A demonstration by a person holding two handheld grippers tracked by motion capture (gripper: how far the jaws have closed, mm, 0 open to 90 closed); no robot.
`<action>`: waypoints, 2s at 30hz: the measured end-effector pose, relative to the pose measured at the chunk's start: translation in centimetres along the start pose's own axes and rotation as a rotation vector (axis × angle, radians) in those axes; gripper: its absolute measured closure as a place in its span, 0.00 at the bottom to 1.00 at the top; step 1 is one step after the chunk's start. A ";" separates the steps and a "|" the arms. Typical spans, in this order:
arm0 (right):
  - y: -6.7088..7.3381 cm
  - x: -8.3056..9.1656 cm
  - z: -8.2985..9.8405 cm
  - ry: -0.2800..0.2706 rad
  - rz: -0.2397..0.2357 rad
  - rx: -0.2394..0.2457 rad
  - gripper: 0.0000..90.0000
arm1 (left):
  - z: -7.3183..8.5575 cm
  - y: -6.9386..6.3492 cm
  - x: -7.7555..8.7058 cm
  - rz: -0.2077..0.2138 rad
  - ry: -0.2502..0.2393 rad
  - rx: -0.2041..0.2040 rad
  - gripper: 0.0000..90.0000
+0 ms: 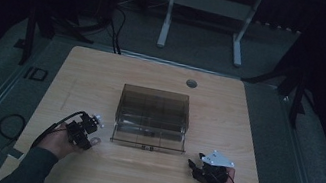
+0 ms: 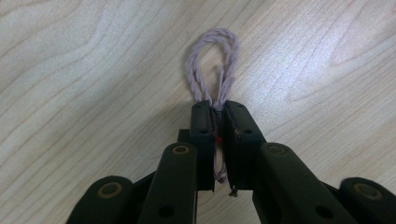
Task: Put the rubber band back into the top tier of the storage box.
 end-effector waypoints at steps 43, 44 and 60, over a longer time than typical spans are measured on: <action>-0.4 -0.2 0.2 0.004 -0.008 -0.033 0.53 | -0.2 0.6 6.5 -0.030 -0.062 -0.088 0.96; -0.5 -0.2 0.2 0.005 -0.010 -0.038 0.52 | -0.2 0.6 6.7 -0.027 -0.061 -0.091 0.96; -0.6 -0.3 0.2 0.011 -0.022 -0.062 0.52 | -1.0 0.3 8.8 -0.011 -0.076 -0.146 0.96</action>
Point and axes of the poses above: each handheld gripper's, and its own axes: x roughly backward along the jaws, z roughly out of its underside, y roughly to its left, the point moved 3 cm from there along -x, roughly forward along the jaws, and after that the axes turned 5 degrees about -x, right-handed, at the moved point
